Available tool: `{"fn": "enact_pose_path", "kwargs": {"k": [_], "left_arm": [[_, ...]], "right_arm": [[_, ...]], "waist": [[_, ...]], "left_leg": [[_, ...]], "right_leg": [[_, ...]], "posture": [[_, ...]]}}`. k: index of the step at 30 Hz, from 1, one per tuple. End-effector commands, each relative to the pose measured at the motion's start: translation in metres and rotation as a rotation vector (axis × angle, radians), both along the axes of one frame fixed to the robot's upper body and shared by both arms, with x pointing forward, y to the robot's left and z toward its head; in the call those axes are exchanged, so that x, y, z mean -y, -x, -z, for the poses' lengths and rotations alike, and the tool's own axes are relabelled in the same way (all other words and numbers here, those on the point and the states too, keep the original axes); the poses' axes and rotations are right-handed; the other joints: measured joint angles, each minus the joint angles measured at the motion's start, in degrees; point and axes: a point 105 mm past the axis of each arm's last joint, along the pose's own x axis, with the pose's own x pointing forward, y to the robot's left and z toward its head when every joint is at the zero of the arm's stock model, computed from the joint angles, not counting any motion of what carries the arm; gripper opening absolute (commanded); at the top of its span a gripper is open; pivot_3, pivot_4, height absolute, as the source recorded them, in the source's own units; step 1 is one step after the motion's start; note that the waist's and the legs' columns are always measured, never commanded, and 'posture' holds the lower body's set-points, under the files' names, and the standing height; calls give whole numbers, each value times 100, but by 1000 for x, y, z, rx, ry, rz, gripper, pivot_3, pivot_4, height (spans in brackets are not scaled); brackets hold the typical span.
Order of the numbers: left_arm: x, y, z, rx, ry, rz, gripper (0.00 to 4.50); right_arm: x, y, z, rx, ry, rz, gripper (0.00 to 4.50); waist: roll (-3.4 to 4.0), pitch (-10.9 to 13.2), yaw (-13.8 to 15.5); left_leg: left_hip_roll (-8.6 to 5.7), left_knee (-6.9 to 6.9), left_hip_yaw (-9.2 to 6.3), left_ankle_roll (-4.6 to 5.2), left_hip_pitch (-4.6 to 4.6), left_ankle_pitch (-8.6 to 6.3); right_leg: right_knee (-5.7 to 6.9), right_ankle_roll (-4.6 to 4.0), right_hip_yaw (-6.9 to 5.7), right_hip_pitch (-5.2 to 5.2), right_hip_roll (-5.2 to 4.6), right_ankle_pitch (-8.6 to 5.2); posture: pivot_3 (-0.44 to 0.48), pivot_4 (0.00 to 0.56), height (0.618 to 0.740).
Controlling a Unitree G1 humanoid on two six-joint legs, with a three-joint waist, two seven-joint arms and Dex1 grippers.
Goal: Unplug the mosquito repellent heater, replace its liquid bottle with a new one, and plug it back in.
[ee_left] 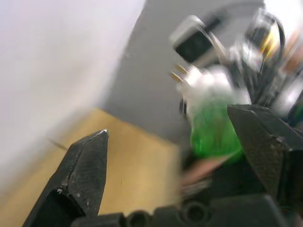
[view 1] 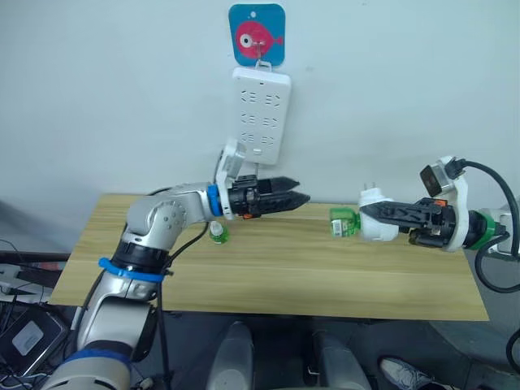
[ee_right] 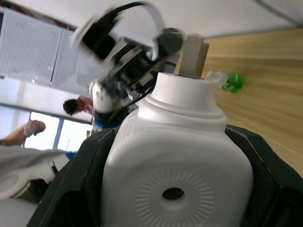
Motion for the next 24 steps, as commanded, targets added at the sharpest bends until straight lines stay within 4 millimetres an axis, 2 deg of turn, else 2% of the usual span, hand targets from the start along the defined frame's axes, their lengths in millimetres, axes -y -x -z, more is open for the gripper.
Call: {"fn": "enact_pose_path", "kwargs": {"k": [1, 4, 7, 10, 18, 24], "left_arm": [[8, 15, 2, 624, -59, 46, 4487], [9, 23, 11, 991, -44, 53, 4487], [14, 24, 18, 1188, -9, 18, 4487], [21, 20, 18, 1283, 33, -23, 4487], [34, 15, -3, 1423, 119, -95, 4487], [40, 21, 2, 1455, 131, -58, 4487]], "right_arm": [[6, -4, -19, 50, -52, 16, 3129], [6, -8, -21, 45, -61, 14, 3129], [-1, -8, -24, 52, -64, -14, 3129], [-9, -7, -23, 57, -63, -46, 3129], [-16, -3, -22, 59, -62, -85, 3129], [-23, -4, -24, 74, -70, -101, 3129]], "waist": [[0, 0, 69], [0, 0, 220], [1, 0, 334], [0, 0, 415], [0, 0, 645], [0, -1, 669]], "left_leg": [[0, 1, 3, 0, -3, 0], [0, 7, 15, 0, -8, 0], [0, 9, 29, 2, -7, -1], [-1, 14, 39, 4, -7, -2], [-4, 29, 79, 6, 1, -3], [-3, 31, 100, 6, 14, -3]], "right_leg": [[-2, 0, 2, 0, -1, 0], [-13, -8, 14, -2, -2, 3], [-14, -3, 30, -5, -2, 8], [-14, 20, 43, -5, 0, 20], [-10, 54, 87, -6, 2, 40], [-4, 60, 107, -6, 2, 45]], "posture": [[297, 216, 740], [297, 216, 740], [303, 210, 740], [302, 211, 740], [308, 203, 740], [309, 200, 740]]}}
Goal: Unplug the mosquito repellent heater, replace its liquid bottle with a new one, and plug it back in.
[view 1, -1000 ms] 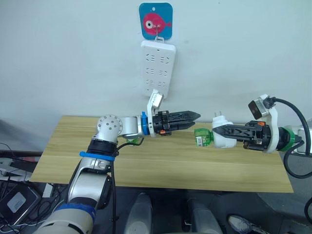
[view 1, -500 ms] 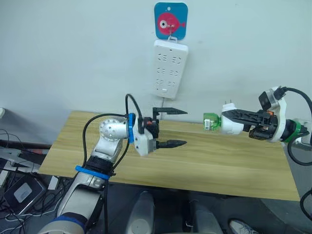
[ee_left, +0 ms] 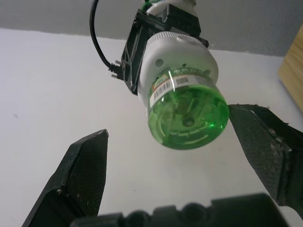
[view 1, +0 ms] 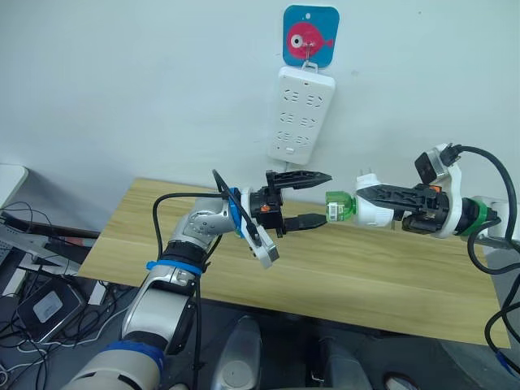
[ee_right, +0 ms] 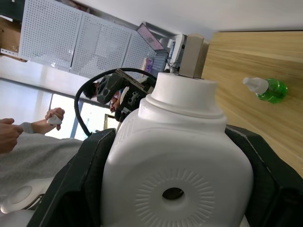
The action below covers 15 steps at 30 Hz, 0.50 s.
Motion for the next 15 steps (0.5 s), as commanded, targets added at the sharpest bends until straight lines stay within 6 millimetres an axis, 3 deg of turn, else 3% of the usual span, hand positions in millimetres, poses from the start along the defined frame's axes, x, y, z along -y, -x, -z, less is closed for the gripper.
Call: {"fn": "enact_pose_path", "kwargs": {"k": [1, 6, 9, 14, 15], "left_arm": [[5, 6, -3, 40, 8, 33, 4487], [8, 5, -5, 53, 16, 32, 4487], [8, 5, -5, 57, 22, 38, 3876], [10, 8, -8, 67, 31, 61, 2323], [11, 9, -8, 68, 31, 67, 2264]], "right_arm": [[-7, 5, -15, 64, -21, -40, 3129], [-10, 8, -14, 67, -20, -58, 3129], [-11, 8, -14, 69, -19, -62, 3129], [-11, 10, -11, 64, -10, -66, 3129], [-11, 10, -11, 63, -10, -65, 3129]], "waist": [[0, 0, 3], [0, 0, 3], [0, 0, 3], [0, 0, 2], [0, 0, 2]], "left_leg": [[0, 0, 0, 0, 1, 0], [0, 1, 1, 0, 4, 0], [0, 1, 1, 0, 6, 0], [1, 1, 5, 0, 10, 0], [1, 1, 5, 0, 9, 0]], "right_leg": [[1, 0, 0, 0, 0, 0], [6, 0, 1, 0, 1, 0], [8, 0, 1, 1, 1, 0], [9, 0, 4, 2, 1, 1], [9, 0, 4, 2, 1, 1]], "posture": [[308, 198, 740], [307, 198, 740], [307, 198, 740], [306, 195, 740], [305, 197, 740]]}}
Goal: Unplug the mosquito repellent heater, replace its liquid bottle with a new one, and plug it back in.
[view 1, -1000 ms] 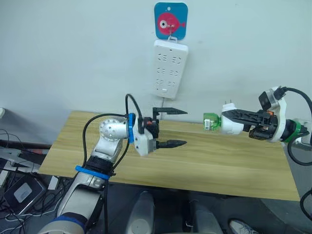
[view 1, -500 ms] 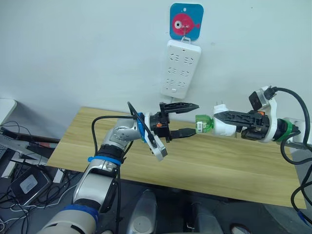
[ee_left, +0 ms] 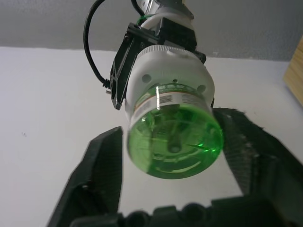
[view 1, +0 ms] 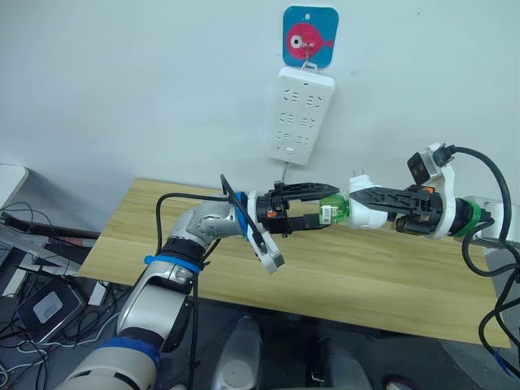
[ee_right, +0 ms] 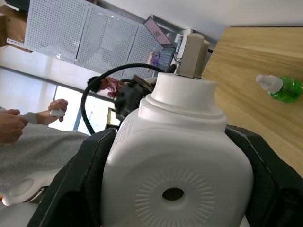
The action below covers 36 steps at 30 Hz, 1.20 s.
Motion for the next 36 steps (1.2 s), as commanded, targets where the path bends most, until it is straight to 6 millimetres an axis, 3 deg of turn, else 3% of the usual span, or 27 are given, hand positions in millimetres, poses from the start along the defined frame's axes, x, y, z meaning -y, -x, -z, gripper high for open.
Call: {"fn": "enact_pose_path", "kwargs": {"k": [1, 3, 5, 8, 12, 15, 21, 26, 29, 36], "left_arm": [[4, 6, -11, 39, 34, 46, 2265], [5, 7, -8, 28, 21, 58, 2265], [8, 7, -3, -103, 23, 69, 2265], [10, -1, -2, -502, 28, 64, 2265], [5, -10, -25, -992, 130, 124, 2265], [-2, -1, -36, -1566, 117, 301, 2265], [-21, -6, -17, -2295, 68, 458, 2265], [-34, 0, -2, -2561, -5, 533, 2265], [-39, 8, 5, -2587, -64, 510, 2265], [-43, 5, 7, -2593, -43, 484, 2265]], "right_arm": [[-3, 6, -11, 44, -11, -34, 3129], [-3, 6, -11, 43, -10, -34, 3129], [-3, 6, -11, 42, -5, -33, 3129], [-2, 10, -11, 46, 17, -47, 3129], [-3, 19, -8, 52, 64, -76, 3129], [-6, 24, -10, 74, 72, -99, 3129], [-14, 24, -6, 103, 128, -82, 3129], [-17, 10, -10, 131, 145, 3, 3129], [-17, 12, -13, 145, 145, -10, 3129], [-16, 20, -16, 154, 129, -59, 3129]], "waist": [[0, 0, 0], [0, 0, 0], [0, 0, -2], [2, -1, -25], [0, 0, -76], [-3, 2, -185], [-5, 3, -528], [-7, 5, -743], [-7, 5, -791], [-7, 5, -793]], "left_leg": [[0, 0, 0, 0, 0, 0], [0, 0, 0, 0, 0, 0], [0, 1, 0, 0, 1, 0], [0, 0, 3, 0, 2, 0], [4, 2, -3, 0, -3, 0], [9, 4, -12, 1, 2, 0], [8, 4, -18, 1, 5, 0], [7, 1, -18, 2, 4, -1], [7, -4, -16, 2, 2, -1], [4, -3, -15, 2, 2, -1]], "right_leg": [[0, 0, 0, 0, 0, 0], [0, 0, 0, 0, 0, 0], [1, 0, 0, 1, 0, 0], [2, 0, 4, 1, 0, 0], [2, -2, -2, -2, 0, -1], [6, 6, -6, 1, 6, -6], [4, 30, -13, 5, 6, -21], [2, 28, -13, 2, 7, -22], [2, 26, -12, -2, 7, -24], [0, 23, -10, -1, 4, -25]], "posture": [[305, 197, 740], [305, 197, 740], [307, 198, 740], [307, 198, 740], [300, 201, 740], [296, 204, 740], [302, 210, 740], [293, 213, 740], [287, 214, 740], [288, 219, 740]]}}
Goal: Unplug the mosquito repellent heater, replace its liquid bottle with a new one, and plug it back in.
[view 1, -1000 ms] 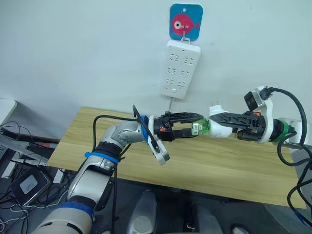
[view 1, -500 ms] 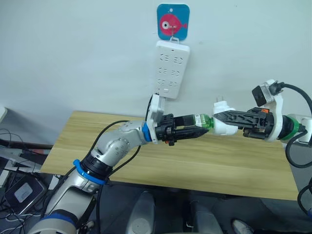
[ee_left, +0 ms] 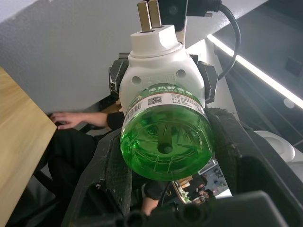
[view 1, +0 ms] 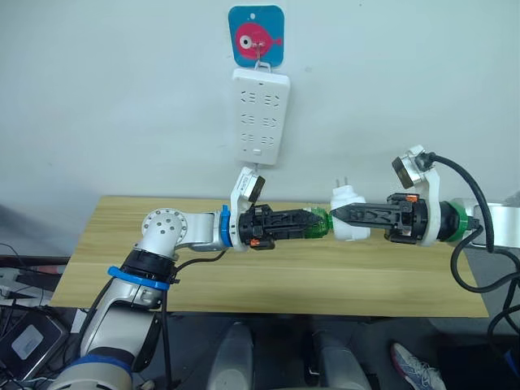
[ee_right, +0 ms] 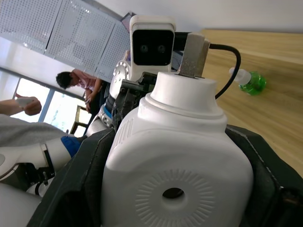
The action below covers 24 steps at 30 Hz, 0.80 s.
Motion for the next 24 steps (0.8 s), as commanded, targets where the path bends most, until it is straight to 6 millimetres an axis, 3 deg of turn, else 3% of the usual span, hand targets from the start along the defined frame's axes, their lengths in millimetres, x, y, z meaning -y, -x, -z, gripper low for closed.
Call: {"fn": "enact_pose_path", "kwargs": {"k": [1, 13, 20, 24], "left_arm": [[-19, -14, -2, 13, 0, -104, 2265], [-11, -18, -5, 64, 7, -128, 2265], [-16, -21, -9, 54, 27, -149, 4466], [-23, -25, -6, 54, 20, -197, 4466]], "right_arm": [[8, 4, -17, 52, -19, -4, 3129], [0, 2, -16, 52, -40, -14, 3129], [4, 0, -17, 45, -74, -6, 3129], [9, -4, -21, 37, -125, 8, 3129]], "waist": [[0, 0, 0], [0, 0, 5], [0, 0, 1], [-1, 0, 2]], "left_leg": [[0, 0, 1, 0, 0, 0], [-1, -3, 3, 0, -6, 0], [0, -3, 4, 0, -8, -1], [-2, -2, 4, 0, -13, -1]], "right_leg": [[0, -1, 1, 0, 0, 0], [-5, -1, 3, -5, -1, -1], [-4, -1, 3, -9, -2, -1], [-11, 0, 4, -9, -4, 0]], "posture": [[288, 219, 740], [291, 224, 740], [289, 224, 740], [286, 225, 740]]}}
